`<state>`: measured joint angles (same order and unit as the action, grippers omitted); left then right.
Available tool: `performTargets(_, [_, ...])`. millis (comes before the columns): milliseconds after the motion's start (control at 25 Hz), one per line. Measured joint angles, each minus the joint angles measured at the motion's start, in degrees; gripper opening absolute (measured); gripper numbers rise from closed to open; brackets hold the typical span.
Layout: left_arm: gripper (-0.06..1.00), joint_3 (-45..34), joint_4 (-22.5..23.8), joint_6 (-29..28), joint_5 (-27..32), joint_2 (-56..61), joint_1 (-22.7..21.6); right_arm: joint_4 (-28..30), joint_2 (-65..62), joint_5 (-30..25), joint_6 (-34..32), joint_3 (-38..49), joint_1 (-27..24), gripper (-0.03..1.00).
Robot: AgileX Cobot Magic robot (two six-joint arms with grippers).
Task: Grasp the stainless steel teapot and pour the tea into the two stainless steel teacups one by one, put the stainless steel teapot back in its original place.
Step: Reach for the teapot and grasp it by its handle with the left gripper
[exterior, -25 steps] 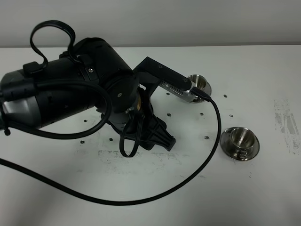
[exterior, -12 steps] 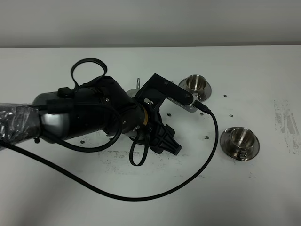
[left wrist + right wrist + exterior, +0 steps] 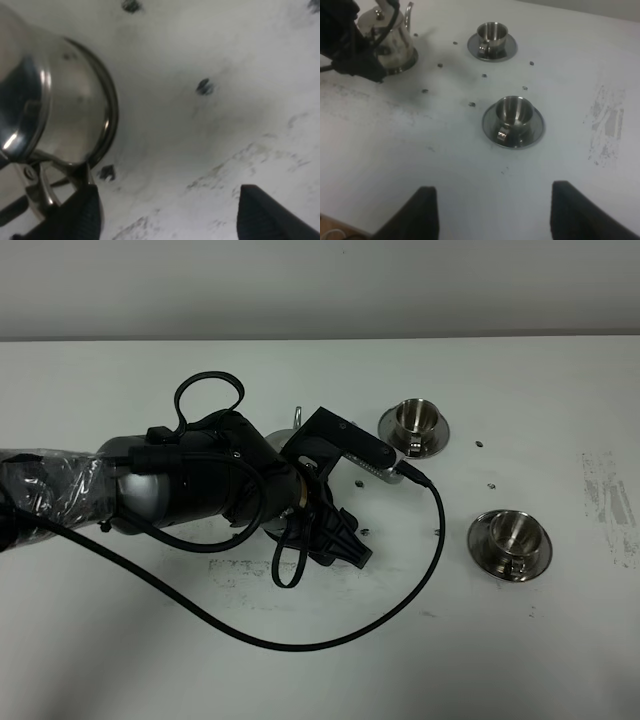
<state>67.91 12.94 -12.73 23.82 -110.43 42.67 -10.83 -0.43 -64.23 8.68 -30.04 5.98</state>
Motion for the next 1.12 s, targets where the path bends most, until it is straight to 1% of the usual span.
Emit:
performTargets(80, [0.56, 0.0, 1.3, 0.0, 1.4, 0.0, -0.4, 0.0, 0.0, 0.0, 0.0, 0.0, 0.0, 0.48])
performTargets(200, [0.56, 0.0, 2.2, 1.2, 3.5, 0.0, -1.0, 0.0, 0.0, 0.0, 0.0, 0.0, 0.0, 0.48])
performTargets(440, [0.56, 0.0, 2.2, 7.9, 8.0, 0.0, -1.1, 0.0, 0.0, 0.0, 0.0, 0.0, 0.0, 0.48])
performTargets(560, [0.56, 0.0, 2.7, 10.1, 9.5, 0.0, -1.1, 0.0, 0.0, 0.0, 0.0, 0.0, 0.0, 0.48])
performTargets(800, [0.56, 0.0, 5.7, 10.5, 9.7, 0.0, -1.4, 0.0, 0.0, 0.0, 0.0, 0.0, 0.0, 0.48])
performTargets(1120, [0.56, 0.0, 8.8, 10.5, 10.9, 0.0, -3.0, 0.0, 0.0, 0.0, -0.1, 0.0, 0.0, 0.48])
